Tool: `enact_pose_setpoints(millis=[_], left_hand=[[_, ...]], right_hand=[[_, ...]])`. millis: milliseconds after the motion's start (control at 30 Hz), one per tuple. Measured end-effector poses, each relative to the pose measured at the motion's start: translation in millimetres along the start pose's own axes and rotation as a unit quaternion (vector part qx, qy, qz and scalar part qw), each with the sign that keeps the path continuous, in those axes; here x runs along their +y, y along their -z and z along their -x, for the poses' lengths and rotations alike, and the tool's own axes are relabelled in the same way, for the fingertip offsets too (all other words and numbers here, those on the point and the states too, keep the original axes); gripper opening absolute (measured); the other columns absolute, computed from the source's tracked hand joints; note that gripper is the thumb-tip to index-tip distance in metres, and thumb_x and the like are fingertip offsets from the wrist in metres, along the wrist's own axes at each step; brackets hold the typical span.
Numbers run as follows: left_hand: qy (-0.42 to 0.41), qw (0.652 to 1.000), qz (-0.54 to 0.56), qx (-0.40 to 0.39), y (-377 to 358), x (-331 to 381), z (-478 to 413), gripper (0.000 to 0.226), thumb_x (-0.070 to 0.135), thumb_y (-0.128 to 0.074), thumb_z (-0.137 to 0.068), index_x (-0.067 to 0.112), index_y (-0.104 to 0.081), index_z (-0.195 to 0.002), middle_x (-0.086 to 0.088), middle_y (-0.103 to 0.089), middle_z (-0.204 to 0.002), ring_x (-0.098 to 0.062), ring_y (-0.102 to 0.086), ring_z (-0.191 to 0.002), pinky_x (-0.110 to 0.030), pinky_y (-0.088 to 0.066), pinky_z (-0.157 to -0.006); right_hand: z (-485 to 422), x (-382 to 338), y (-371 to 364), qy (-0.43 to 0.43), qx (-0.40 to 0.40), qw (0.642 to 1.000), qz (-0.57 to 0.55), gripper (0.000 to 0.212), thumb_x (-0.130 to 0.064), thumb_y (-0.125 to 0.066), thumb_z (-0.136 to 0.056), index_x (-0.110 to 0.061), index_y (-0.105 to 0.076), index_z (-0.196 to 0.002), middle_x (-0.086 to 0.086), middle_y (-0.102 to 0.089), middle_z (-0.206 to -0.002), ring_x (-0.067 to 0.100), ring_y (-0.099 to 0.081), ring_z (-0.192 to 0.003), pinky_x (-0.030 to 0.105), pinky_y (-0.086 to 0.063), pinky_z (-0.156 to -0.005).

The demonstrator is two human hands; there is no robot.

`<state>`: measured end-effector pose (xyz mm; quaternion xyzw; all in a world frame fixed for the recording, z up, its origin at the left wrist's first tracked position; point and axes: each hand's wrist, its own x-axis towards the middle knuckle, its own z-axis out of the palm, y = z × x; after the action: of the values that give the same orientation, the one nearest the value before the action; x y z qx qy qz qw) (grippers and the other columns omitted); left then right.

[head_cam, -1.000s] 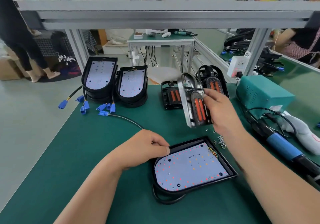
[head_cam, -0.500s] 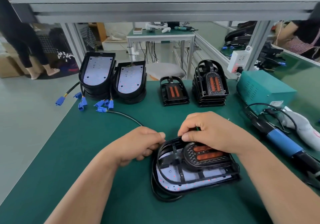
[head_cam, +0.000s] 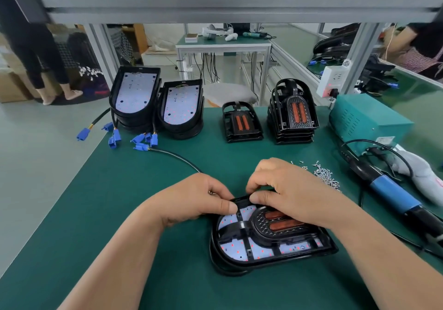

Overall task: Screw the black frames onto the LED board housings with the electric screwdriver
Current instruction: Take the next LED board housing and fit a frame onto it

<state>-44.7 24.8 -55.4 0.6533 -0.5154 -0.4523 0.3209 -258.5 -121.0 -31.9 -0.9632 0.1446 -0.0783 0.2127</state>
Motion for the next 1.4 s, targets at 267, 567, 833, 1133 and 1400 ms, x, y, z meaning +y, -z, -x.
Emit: enact_pose_setpoints(millis=[267,567,833,1133,1400], left_hand=[[0.012,1.000,0.023,0.006,-5.1,0.5,-0.6,0.029,0.034,-0.087,-0.077,0.010,-0.078,-0.092,-0.014,-0.052,-0.074,-0.023,-0.040,-0.073,-0.037,-0.029,-0.073],[0.001,0.999,0.040,0.011,-5.3,2.1,-0.7,0.029,0.035,-0.086,-0.074,0.012,-0.078,-0.089,-0.039,-0.068,-0.096,-0.023,-0.059,-0.080,-0.039,-0.043,-0.083],[0.010,0.999,0.032,0.014,-5.6,1.3,-1.4,0.035,0.044,-0.087,-0.070,0.015,-0.077,-0.087,-0.023,-0.068,-0.078,-0.019,-0.055,-0.074,-0.033,-0.041,-0.077],[0.029,0.997,-0.008,0.068,-2.5,-2.9,-4.2,0.029,0.045,-0.083,-0.070,0.020,-0.077,-0.083,0.010,-0.058,-0.061,-0.007,-0.039,-0.053,-0.023,-0.026,-0.047],[0.035,0.998,-0.005,0.058,-0.8,-7.2,-8.0,0.038,0.051,-0.085,-0.066,0.018,-0.076,-0.083,0.008,-0.050,-0.060,-0.009,-0.033,-0.051,-0.022,-0.023,-0.046]], right_hand=[[6.0,-5.6,-1.0,-0.023,-0.018,0.996,0.090,0.047,-0.066,-0.034,-0.102,-0.033,-0.065,-0.113,-0.014,-0.059,-0.102,0.008,-0.057,-0.099,0.038,-0.048,-0.092],[35.5,15.6,-9.3,0.017,-0.085,0.996,0.009,0.108,-0.101,-0.033,-0.077,-0.034,-0.038,-0.161,-0.027,-0.044,-0.130,-0.002,-0.037,-0.130,0.026,-0.032,-0.113],[38.5,21.7,-10.1,-0.006,-0.022,0.996,-0.086,0.103,-0.100,-0.040,-0.077,-0.033,-0.048,-0.155,-0.028,-0.051,-0.140,-0.001,-0.041,-0.140,0.019,-0.032,-0.115],[78.5,78.9,32.5,-0.229,0.297,0.926,-0.041,0.021,-0.042,-0.072,-0.093,-0.033,-0.073,-0.112,-0.018,-0.071,-0.106,-0.001,-0.063,-0.099,0.034,-0.049,-0.092],[129.1,114.3,40.2,-0.378,0.219,0.892,0.119,0.044,-0.047,-0.074,-0.091,-0.024,-0.067,-0.128,0.001,-0.058,-0.118,0.028,-0.052,-0.120,0.046,-0.049,-0.096]])
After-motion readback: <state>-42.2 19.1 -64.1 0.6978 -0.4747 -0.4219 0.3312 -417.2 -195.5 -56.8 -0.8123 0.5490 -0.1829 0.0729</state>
